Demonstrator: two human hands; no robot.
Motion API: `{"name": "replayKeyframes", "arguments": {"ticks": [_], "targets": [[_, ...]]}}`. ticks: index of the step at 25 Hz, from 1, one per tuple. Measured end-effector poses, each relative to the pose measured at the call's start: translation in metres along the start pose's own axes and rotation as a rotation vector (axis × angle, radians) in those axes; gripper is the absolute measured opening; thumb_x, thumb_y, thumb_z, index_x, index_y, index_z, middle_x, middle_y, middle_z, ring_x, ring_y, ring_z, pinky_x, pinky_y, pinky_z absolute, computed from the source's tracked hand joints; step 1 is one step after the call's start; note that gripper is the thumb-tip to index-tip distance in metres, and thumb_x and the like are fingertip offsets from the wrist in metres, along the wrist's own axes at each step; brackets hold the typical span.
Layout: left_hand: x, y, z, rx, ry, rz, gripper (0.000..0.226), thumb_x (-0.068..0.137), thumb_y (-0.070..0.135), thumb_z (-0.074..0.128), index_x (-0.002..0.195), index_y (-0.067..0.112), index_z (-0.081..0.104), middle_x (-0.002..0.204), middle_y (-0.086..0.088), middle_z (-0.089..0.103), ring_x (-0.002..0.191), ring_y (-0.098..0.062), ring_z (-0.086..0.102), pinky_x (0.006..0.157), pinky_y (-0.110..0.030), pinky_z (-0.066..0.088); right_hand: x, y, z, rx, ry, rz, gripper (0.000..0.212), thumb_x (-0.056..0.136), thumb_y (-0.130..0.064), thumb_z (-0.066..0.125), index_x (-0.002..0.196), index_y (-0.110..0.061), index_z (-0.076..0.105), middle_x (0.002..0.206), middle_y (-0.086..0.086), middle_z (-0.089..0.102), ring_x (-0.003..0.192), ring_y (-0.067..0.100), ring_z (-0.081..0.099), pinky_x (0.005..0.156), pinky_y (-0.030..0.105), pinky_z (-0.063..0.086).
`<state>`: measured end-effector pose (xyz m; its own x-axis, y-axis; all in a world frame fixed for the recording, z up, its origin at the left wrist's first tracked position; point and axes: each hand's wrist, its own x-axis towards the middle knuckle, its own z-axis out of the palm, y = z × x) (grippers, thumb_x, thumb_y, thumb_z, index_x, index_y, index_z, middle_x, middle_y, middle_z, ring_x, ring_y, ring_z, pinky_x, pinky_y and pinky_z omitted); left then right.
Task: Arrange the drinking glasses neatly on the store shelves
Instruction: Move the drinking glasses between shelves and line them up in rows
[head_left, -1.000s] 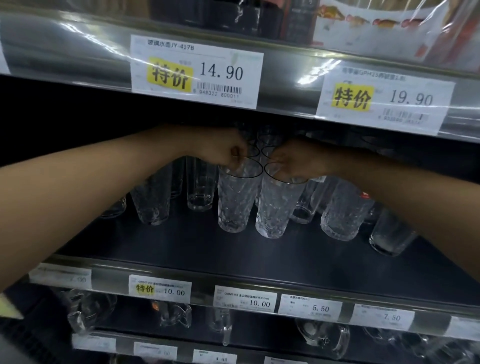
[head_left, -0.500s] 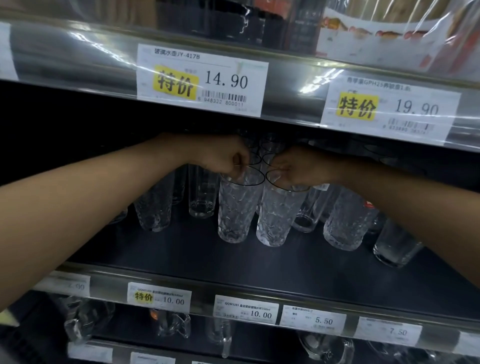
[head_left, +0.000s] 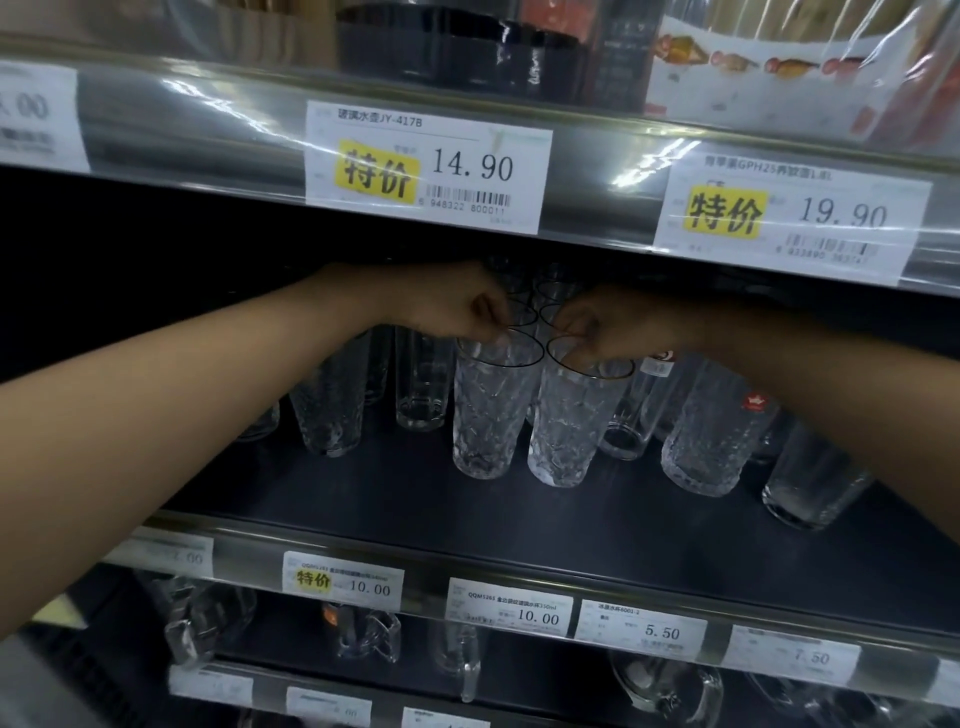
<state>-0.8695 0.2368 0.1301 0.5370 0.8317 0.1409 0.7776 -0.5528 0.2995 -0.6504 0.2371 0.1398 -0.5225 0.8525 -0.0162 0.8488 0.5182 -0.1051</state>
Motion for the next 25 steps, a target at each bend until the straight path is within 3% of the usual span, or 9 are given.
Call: {"name": "replayKeyframes", "arguments": {"ticks": [3, 7, 9, 11, 14, 17, 19, 23, 25], "targets": [[-0.025, -0.007, -0.018, 0.011, 0.115, 0.01, 0.022, 0.098, 0.022, 0.061, 0.114, 0.009, 0.07, 0.109, 0.0, 0.068, 0.102, -0.013, 0.061, 0.086, -0.016, 0.045, 0.005, -0.012, -0.011, 0.084, 0.048, 0.021, 0.036, 0.086, 0.009, 0.056, 0.122, 0.003, 0.06, 0.121, 0.024, 0.061, 0.112, 0.038, 0.057, 0.092, 0.042, 0.05], [-0.069, -0.028, -0.042, 0.051, 0.163, -0.08, 0.023, 0.101, 0.024, 0.054, 0.116, 0.011, 0.066, 0.115, 0.002, 0.065, 0.112, -0.016, 0.059, 0.105, -0.033, 0.043, 0.03, -0.043, -0.015, 0.162, 0.06, -0.018, 0.026, 0.094, 0.01, 0.045, 0.118, 0.018, 0.049, 0.107, 0.033, 0.056, 0.093, 0.034, 0.052, 0.07, 0.026, 0.042], [-0.089, -0.037, -0.051, 0.068, 0.18, -0.14, 0.023, 0.1, 0.025, 0.055, 0.115, 0.011, 0.067, 0.116, 0.0, 0.067, 0.112, -0.017, 0.06, 0.105, -0.033, 0.042, 0.038, -0.059, -0.013, 0.237, 0.058, -0.041, 0.023, 0.097, 0.007, 0.043, 0.113, 0.023, 0.046, 0.093, 0.028, 0.05, 0.084, 0.029, 0.044, 0.07, 0.024, 0.041], [-0.107, -0.045, -0.055, 0.083, 0.2, -0.21, 0.024, 0.099, 0.03, 0.057, 0.113, 0.015, 0.068, 0.116, 0.002, 0.068, 0.11, -0.016, 0.06, 0.104, -0.032, 0.043, 0.046, -0.073, -0.008, 0.253, 0.124, -0.085, 0.026, 0.098, 0.0, 0.05, 0.112, 0.021, 0.052, 0.094, 0.028, 0.055, 0.086, 0.036, 0.051, 0.068, 0.023, 0.041], [-0.13, -0.058, -0.052, 0.08, 0.24, -0.283, 0.027, 0.097, 0.038, 0.058, 0.111, 0.018, 0.07, 0.113, 0.004, 0.068, 0.108, -0.016, 0.06, 0.099, -0.029, 0.044, 0.054, -0.095, -0.003, 0.189, 0.123, -0.107, 0.029, 0.097, -0.014, 0.059, 0.115, 0.009, 0.059, 0.11, 0.022, 0.062, 0.106, 0.036, 0.058, 0.081, 0.032, 0.045], [-0.144, -0.068, -0.042, 0.057, 0.31, -0.333, 0.036, 0.094, 0.047, 0.059, 0.119, 0.023, 0.067, 0.121, 0.004, 0.065, 0.114, -0.017, 0.058, 0.101, -0.029, 0.043, 0.066, -0.102, 0.002, 0.194, 0.099, -0.105, 0.017, 0.092, -0.025, 0.066, 0.105, -0.015, 0.063, 0.104, 0.003, 0.061, 0.107, 0.027, 0.061, 0.092, 0.034, 0.048], [-0.148, -0.073, -0.034, 0.054, 0.336, -0.377, 0.044, 0.093, 0.05, 0.058, 0.127, 0.022, 0.063, 0.128, 0.0, 0.062, 0.119, -0.02, 0.055, 0.099, -0.025, 0.041, 0.072, -0.101, 0.004, 0.217, 0.096, -0.088, 0.02, 0.088, -0.027, 0.071, 0.104, -0.024, 0.06, 0.106, -0.002, 0.06, 0.105, 0.021, 0.06, 0.094, 0.033, 0.05], [-0.153, -0.08, -0.022, -0.038, 0.31, -0.436, 0.052, 0.094, 0.055, 0.054, 0.135, 0.024, 0.057, 0.135, 0.0, 0.058, 0.125, -0.02, 0.053, 0.094, -0.02, 0.037, 0.074, -0.102, 0.005, 0.272, 0.13, -0.088, 0.029, 0.085, -0.018, 0.074, 0.108, -0.025, 0.059, 0.107, -0.004, 0.057, 0.106, 0.016, 0.056, 0.088, 0.025, 0.046], [-0.153, -0.082, -0.023, -0.056, 0.31, -0.451, 0.051, 0.096, 0.051, 0.054, 0.138, 0.024, 0.055, 0.131, 0.002, 0.057, 0.124, -0.018, 0.052, 0.091, -0.018, 0.034, 0.072, -0.108, 0.004, 0.28, 0.164, -0.115, 0.03, 0.089, -0.014, 0.069, 0.118, -0.016, 0.061, 0.104, -0.004, 0.056, 0.102, 0.013, 0.053, 0.078, 0.012, 0.041]]}}
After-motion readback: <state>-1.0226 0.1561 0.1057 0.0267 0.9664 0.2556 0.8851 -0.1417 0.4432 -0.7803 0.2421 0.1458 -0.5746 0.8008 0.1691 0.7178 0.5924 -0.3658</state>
